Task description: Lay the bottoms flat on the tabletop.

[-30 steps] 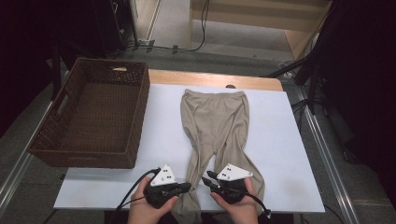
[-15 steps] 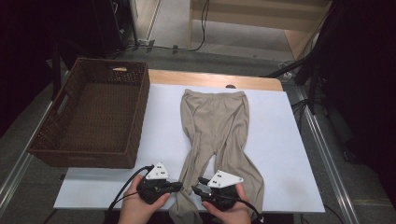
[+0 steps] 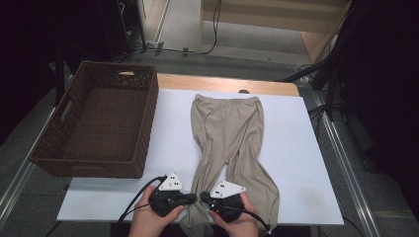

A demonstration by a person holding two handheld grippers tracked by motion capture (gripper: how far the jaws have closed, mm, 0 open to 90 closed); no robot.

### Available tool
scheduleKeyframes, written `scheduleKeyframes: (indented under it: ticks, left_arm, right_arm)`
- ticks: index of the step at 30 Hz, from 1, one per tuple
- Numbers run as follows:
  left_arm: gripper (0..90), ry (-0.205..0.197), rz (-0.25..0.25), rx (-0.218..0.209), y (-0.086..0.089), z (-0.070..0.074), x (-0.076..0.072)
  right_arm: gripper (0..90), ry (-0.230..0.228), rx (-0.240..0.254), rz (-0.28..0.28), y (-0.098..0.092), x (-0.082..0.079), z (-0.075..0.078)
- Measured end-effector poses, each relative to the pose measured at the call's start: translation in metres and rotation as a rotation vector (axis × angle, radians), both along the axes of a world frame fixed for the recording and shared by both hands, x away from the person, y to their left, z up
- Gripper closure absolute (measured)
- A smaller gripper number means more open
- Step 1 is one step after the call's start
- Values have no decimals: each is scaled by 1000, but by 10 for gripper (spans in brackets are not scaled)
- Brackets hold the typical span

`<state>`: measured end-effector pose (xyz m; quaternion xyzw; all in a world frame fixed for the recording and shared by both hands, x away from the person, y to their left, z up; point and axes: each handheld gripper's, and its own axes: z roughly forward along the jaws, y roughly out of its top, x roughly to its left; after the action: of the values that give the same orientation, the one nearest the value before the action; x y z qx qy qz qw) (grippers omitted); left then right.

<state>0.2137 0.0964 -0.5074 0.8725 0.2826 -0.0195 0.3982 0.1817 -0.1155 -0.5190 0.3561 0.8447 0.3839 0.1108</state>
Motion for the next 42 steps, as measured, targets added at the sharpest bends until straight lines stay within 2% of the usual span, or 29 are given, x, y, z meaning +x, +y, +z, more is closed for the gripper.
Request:
scheduleKeyframes:
  ticks: [5, 8, 11, 14, 17, 20, 21, 23, 26, 28, 31, 35, 38, 42]
  left_arm:
    - [739, -24, 12, -39, 7, 8, -1]
    - [700, -27, 12, -75, 10, 13, -2]
    - [645, -25, 14, -94, 4, 15, -4]
    - [480, -39, 22, -81, -12, 14, -9]
    - [391, -46, 9, -50, -30, 7, -12]
    - [364, -73, 17, 15, -42, 1, -15]
    - [369, -91, 25, 38, -44, -1, -16]
    - [472, -122, 47, 65, -45, -1, -17]
    - [644, -92, 12, 29, -40, 1, -16]
    - [706, -86, 5, 5, -36, 3, -16]
    - [745, -47, 14, -52, -26, 3, -12]
    - [778, -9, 18, -81, -11, 4, -6]
    - [793, 6, 10, -76, -4, 6, -3]
    - [813, 19, -12, -23, 3, 6, -1]
  right_arm:
    - [877, 41, 35, 6, -7, 3, 1]
    - [879, 32, 23, -4, -14, 3, 2]
    - [880, 29, 37, -17, -25, 5, 4]
    - [880, 18, 50, -26, -32, 4, 10]
    - [880, 8, 55, -27, -35, 2, 15]
    - [880, 3, 54, -25, -35, 0, 15]
    - [880, 2, 54, -25, -36, 0, 15]
    - [880, 3, 54, -29, -38, -1, 16]
    - [880, -5, 38, -32, -42, -1, 15]
    - [881, -11, 20, -34, -44, -1, 14]
    - [882, -14, -2, -46, -48, -1, 13]
    - [882, -22, -8, -58, -56, 0, 13]
    - [882, -25, -20, -67, -61, 0, 13]
    - [882, -36, -39, -80, -66, 0, 14]
